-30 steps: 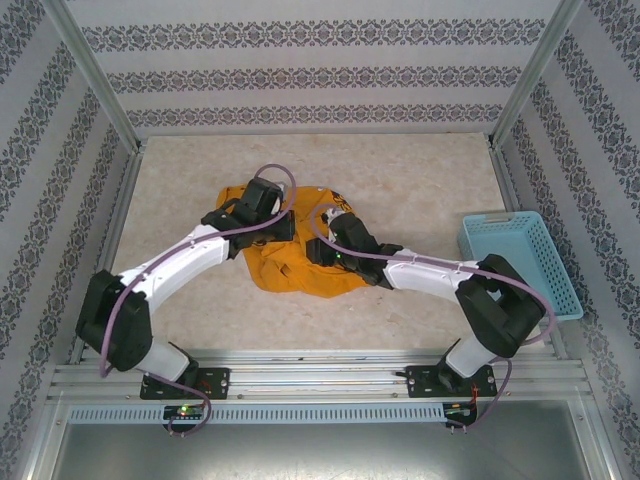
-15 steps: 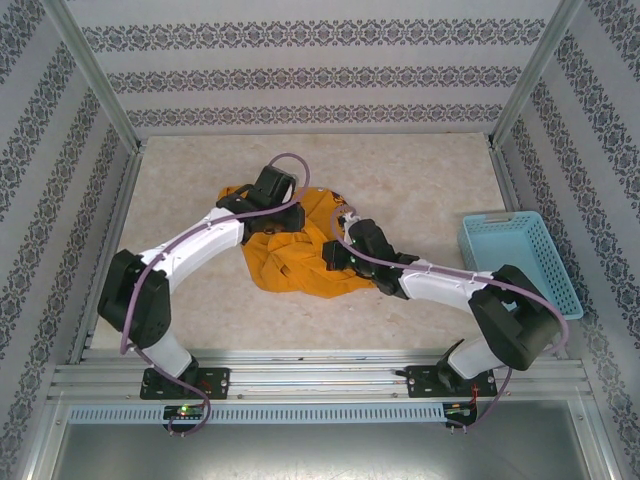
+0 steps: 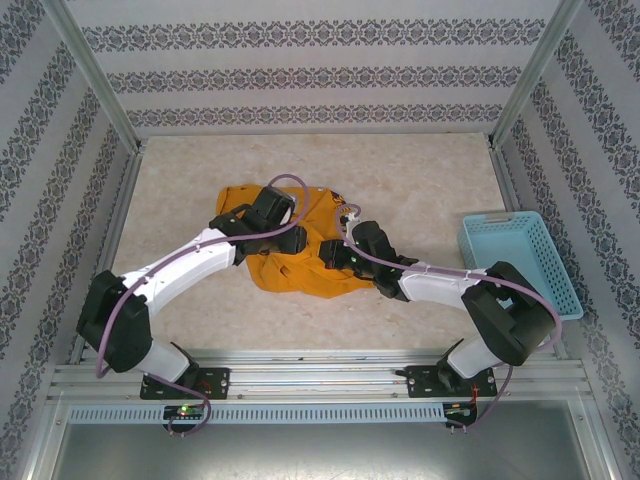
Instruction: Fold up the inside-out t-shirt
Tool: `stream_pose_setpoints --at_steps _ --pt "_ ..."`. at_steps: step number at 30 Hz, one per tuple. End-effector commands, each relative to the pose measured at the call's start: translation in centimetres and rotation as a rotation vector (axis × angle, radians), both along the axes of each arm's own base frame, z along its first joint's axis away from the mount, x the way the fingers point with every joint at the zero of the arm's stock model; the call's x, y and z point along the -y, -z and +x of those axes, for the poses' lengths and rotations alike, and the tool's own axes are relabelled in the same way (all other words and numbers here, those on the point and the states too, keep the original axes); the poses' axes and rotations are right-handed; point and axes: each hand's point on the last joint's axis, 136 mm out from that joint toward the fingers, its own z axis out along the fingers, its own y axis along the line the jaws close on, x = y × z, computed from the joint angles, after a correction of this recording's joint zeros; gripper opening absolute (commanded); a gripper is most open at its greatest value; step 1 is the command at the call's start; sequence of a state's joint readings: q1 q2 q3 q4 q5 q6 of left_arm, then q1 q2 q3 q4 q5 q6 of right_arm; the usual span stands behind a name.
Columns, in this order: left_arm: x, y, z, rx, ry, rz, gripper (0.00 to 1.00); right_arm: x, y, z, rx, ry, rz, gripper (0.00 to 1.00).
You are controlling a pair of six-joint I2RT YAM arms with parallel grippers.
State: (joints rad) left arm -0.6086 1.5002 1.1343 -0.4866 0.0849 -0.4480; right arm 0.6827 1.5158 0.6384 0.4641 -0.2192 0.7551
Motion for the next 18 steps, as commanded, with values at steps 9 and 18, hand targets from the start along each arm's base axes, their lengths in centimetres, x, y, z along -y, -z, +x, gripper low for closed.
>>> stream_pose_setpoints --at_steps 9,18 --pt "1.0 4.0 1.6 -0.042 0.044 0.082 0.41 0.0 -1.3 0.0 0.033 0.001 0.019 0.00" --pt "0.8 4.6 1.6 -0.051 0.038 0.097 0.22 0.5 -1.1 0.0 0.035 0.011 -0.006 0.00"
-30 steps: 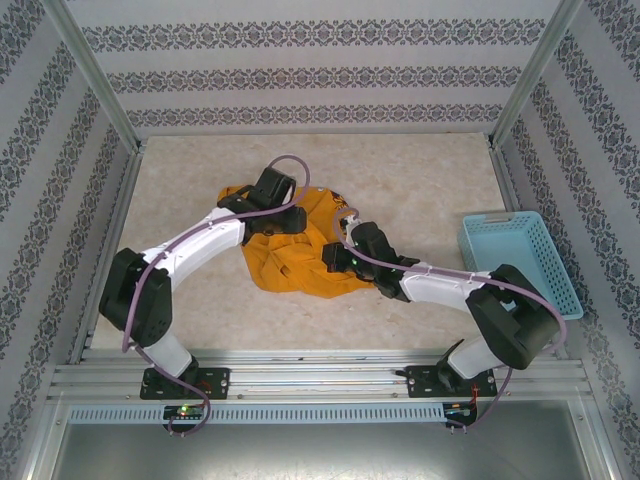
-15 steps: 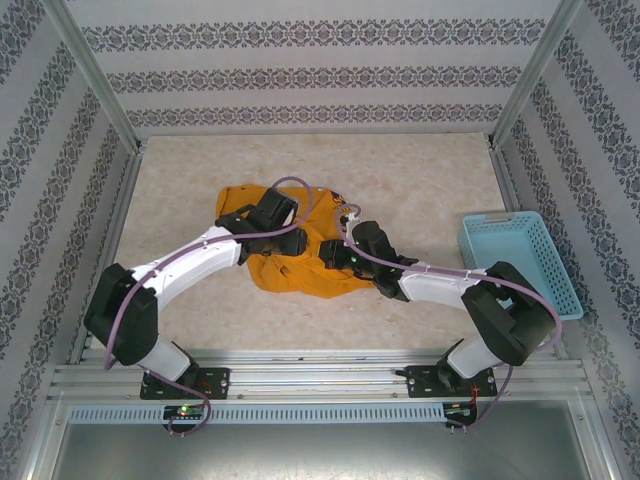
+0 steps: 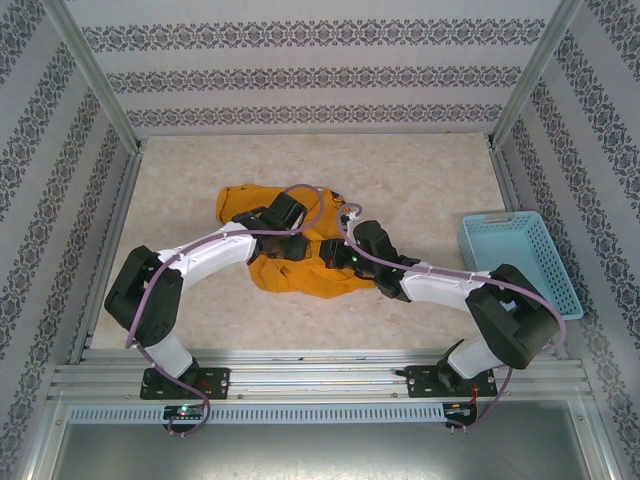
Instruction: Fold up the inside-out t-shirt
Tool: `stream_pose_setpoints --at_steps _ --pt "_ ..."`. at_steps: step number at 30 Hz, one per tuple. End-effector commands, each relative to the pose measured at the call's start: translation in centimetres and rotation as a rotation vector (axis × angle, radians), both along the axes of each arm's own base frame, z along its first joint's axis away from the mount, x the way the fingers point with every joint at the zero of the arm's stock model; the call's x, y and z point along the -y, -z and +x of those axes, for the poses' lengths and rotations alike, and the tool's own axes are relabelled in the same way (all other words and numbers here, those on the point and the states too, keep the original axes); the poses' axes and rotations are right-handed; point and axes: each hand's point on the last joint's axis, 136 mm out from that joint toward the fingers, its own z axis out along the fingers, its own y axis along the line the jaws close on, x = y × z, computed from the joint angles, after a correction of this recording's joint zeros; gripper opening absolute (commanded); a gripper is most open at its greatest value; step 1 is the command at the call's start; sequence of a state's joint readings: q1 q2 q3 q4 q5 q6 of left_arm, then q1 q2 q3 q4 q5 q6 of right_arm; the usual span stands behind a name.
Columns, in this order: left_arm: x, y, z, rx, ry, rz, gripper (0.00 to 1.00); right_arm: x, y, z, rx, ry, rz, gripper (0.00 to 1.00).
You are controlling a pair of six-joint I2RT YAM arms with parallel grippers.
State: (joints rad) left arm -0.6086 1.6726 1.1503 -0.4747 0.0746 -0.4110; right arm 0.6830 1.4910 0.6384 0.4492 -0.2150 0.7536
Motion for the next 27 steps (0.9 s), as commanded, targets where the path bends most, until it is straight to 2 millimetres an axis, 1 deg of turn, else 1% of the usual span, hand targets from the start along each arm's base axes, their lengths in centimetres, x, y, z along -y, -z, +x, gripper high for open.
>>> stream_pose_setpoints --at_steps 1,5,8,12,16,19,22,25,27 --pt "0.4 -1.3 0.8 0.050 0.010 -0.011 0.18 0.4 -0.4 0.1 0.022 0.012 -0.016 0.00" --pt "0.2 -2.5 0.3 0.066 -0.003 -0.035 0.09 0.8 0.2 0.5 0.001 0.039 -0.044 0.00" --pt "-0.2 -3.8 -0.7 0.073 -0.013 -0.057 0.01 1.3 0.8 0.9 -0.023 0.070 -0.068 0.00" --pt "-1.5 -5.5 -2.5 0.110 -0.040 -0.091 0.00 1.7 1.1 1.5 -0.045 0.096 -0.082 0.00" --pt "-2.5 -6.2 -4.0 0.149 -0.059 -0.145 0.00 1.9 1.5 1.9 -0.068 0.113 -0.089 0.00" --pt "-2.6 -6.2 -5.0 0.176 -0.064 -0.219 0.00 2.3 1.9 2.1 -0.089 0.133 -0.090 0.01" --pt "-2.6 -5.9 -5.8 0.201 -0.064 -0.288 0.00 2.6 2.1 2.0 -0.095 0.136 -0.090 0.03" --pt "-2.3 -4.5 -6.5 0.168 -0.038 -0.297 0.00 2.3 1.9 1.8 -0.082 0.114 -0.095 0.06" --pt "-2.2 -3.0 -6.8 0.126 -0.015 -0.267 0.04 1.8 1.1 1.7 -0.054 0.086 -0.095 0.09"
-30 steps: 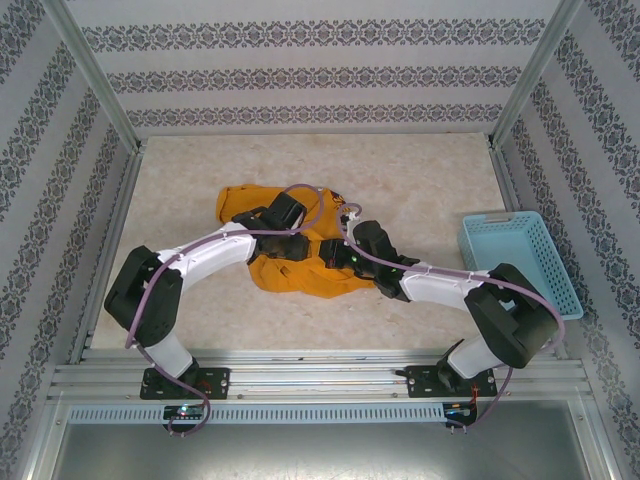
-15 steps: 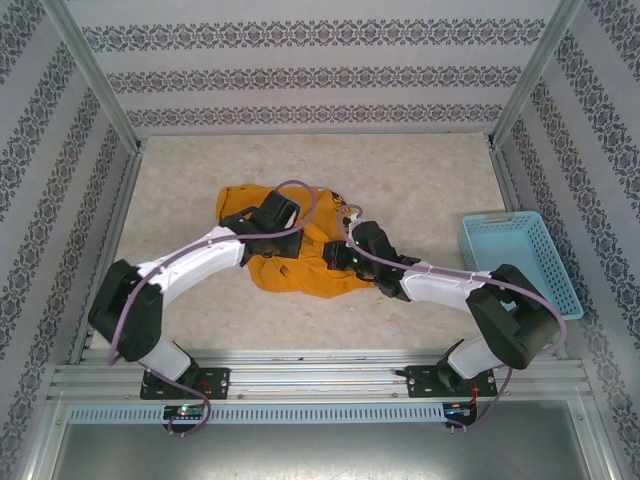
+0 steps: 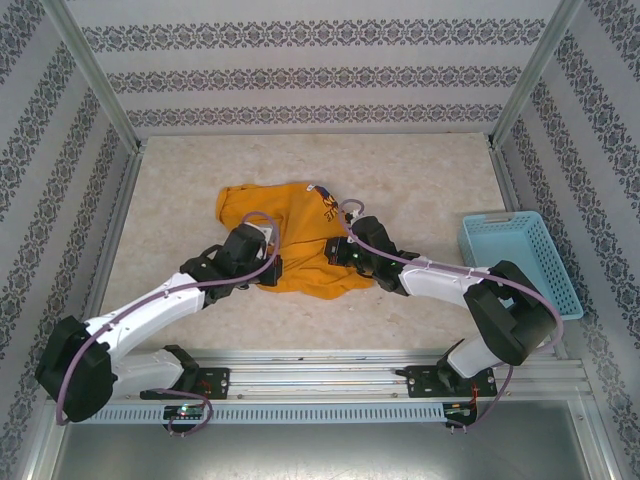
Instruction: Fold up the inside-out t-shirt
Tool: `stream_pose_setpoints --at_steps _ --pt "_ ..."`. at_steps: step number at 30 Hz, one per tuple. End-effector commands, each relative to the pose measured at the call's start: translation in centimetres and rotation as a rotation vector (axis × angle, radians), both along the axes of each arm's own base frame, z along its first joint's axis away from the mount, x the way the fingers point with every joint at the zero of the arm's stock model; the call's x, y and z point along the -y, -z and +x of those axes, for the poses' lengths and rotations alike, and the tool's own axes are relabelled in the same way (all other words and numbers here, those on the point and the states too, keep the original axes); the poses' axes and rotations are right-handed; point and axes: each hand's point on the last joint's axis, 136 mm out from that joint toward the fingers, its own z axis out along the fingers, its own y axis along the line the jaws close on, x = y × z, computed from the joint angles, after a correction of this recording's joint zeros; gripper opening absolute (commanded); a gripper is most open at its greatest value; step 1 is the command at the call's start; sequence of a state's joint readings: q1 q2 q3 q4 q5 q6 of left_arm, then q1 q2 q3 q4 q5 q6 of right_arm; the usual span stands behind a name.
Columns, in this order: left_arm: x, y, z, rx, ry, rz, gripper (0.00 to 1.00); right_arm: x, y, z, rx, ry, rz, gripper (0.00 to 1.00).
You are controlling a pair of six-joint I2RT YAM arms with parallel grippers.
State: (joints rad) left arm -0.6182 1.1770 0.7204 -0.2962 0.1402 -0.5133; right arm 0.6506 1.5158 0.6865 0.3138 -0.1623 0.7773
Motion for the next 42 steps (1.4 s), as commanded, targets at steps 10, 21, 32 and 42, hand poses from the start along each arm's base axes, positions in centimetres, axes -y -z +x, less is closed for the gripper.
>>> stream_pose_setpoints --at_steps 10,21,32,42 --pt "1.4 -2.0 1.5 0.050 0.072 0.021 0.46 -3.6 -5.8 -2.5 0.191 -0.233 0.012 0.01" --pt "4.7 -2.3 3.8 0.041 0.114 -0.049 0.46 -2.6 -5.6 -3.5 0.217 -0.207 0.036 0.00" --pt "5.4 -1.1 4.2 0.027 0.130 0.020 0.33 -1.3 -5.1 -2.4 0.209 -0.126 0.041 0.00" --pt "-4.2 -4.6 2.6 0.051 -0.215 0.163 0.37 -1.0 -5.5 -2.3 0.219 -0.127 0.059 0.00"
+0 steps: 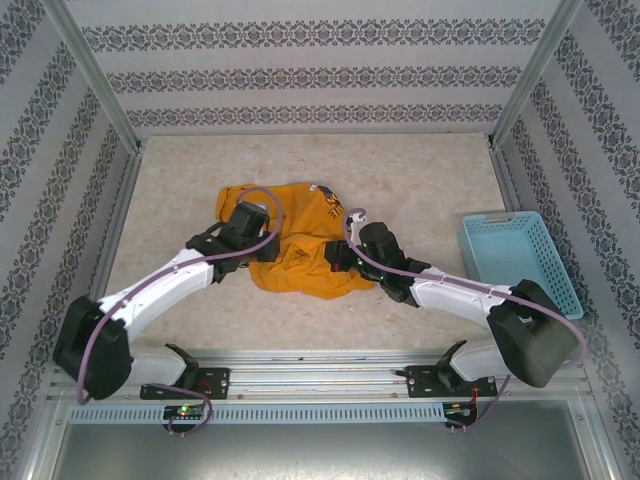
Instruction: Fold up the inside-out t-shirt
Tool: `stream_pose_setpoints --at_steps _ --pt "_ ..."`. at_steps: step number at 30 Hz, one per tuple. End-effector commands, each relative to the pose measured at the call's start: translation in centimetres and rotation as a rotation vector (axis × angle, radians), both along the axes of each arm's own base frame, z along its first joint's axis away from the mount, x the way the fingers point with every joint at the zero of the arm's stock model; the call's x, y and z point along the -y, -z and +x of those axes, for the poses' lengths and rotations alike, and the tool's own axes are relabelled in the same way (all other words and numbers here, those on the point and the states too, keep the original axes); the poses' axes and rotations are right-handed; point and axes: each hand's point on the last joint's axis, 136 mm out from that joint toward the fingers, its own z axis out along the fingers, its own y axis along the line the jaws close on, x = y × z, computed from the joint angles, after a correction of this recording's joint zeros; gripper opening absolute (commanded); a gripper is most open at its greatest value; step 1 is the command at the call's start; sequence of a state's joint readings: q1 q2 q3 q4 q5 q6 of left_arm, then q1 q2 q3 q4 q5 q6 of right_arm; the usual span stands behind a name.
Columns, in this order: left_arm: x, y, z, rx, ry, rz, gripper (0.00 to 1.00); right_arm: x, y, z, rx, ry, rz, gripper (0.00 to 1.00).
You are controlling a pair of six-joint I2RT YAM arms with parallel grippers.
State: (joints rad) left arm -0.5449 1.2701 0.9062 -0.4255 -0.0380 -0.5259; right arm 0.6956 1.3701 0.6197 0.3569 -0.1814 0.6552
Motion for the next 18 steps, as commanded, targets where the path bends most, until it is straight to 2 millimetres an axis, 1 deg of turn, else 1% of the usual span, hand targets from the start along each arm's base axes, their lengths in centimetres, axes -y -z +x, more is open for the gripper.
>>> stream_pose_setpoints --at_steps 1,3,5,8,10,15,18 --pt "0.2 -2.6 -2.8 0.012 0.021 0.023 0.39 -0.4 -1.9 0.1 0.050 -0.014 0.049 0.00" --pt "1.8 -2.8 -3.7 0.009 0.089 -0.031 0.39 -0.6 -2.2 0.0 0.056 -0.026 0.057 0.00" --pt "3.9 -2.3 -4.2 0.009 0.173 -0.075 0.40 -0.8 -2.5 -0.1 0.065 -0.032 0.064 0.00" --pt "6.8 -1.7 -4.2 0.004 0.268 -0.118 0.40 -1.1 -2.6 -0.1 0.066 -0.039 0.065 0.00" --pt "8.2 -1.4 -3.8 0.013 0.297 -0.138 0.42 -1.2 -2.7 -0.2 0.066 -0.043 0.067 0.00" --pt "9.6 -0.3 -2.1 0.026 0.306 -0.127 0.42 -1.2 -2.8 -0.3 0.070 -0.048 0.066 0.00" --pt "10.3 0.6 -1.6 0.014 0.316 -0.117 0.43 -1.3 -2.8 -0.4 0.068 -0.050 0.069 0.00"
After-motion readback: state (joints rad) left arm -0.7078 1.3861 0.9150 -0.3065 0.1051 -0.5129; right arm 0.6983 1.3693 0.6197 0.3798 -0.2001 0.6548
